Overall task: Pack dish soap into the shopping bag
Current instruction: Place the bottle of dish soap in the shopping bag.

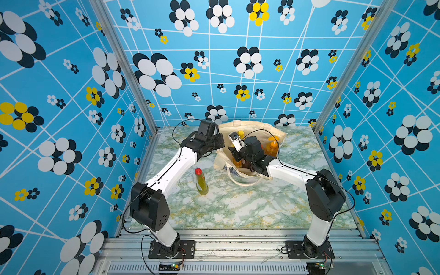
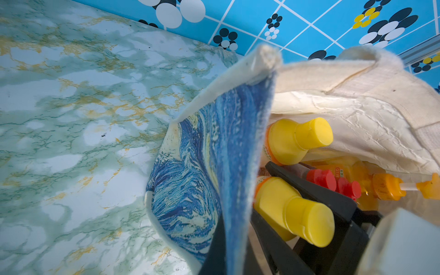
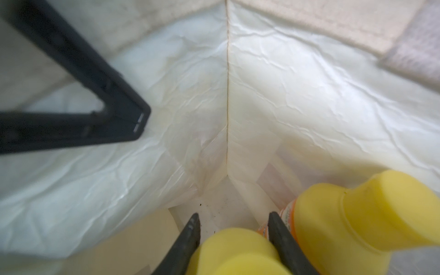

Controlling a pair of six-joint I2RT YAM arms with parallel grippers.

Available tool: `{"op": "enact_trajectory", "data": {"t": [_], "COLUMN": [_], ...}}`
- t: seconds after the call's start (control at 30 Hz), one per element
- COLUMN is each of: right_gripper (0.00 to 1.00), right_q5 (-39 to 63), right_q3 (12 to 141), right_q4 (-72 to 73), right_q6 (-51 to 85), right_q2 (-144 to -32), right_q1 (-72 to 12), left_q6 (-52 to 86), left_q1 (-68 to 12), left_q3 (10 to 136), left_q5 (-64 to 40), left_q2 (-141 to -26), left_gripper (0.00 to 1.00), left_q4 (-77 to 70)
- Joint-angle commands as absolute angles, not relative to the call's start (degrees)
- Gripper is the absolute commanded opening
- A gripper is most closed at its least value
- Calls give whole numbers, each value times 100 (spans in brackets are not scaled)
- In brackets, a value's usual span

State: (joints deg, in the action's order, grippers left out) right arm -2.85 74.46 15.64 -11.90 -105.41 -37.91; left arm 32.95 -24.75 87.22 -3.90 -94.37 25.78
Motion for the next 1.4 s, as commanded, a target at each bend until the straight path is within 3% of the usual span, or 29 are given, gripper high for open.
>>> {"op": "enact_trajectory", "data": {"t": [0.0, 0.3, 0.6, 1.37], "right_gripper": [21, 38, 62, 65], "right_q5": [-411, -619, -567, -662], "right_q3": [7439, 7166, 7192, 7205], "right_q4": [2303, 2517, 2495, 2286], "right_q6": [-1160, -1107, -1103, -1178], "right_q2": [-10530, -10558, -10296, -9788], "right_q1": [-3732, -3730, -3734, -3727], "left_q6": [3188, 3192, 3191, 3201], "left_q1": [-2446, -2436, -2435, -2437], "left_q3": [8892, 8903, 8930, 8912], "left_q5": [-300, -324, -324, -359], "left_q2": [-9202, -9255, -9281, -9316], "left_gripper": [0, 0, 0, 0], "left_q4": [2639, 2653, 2654, 2648]}}
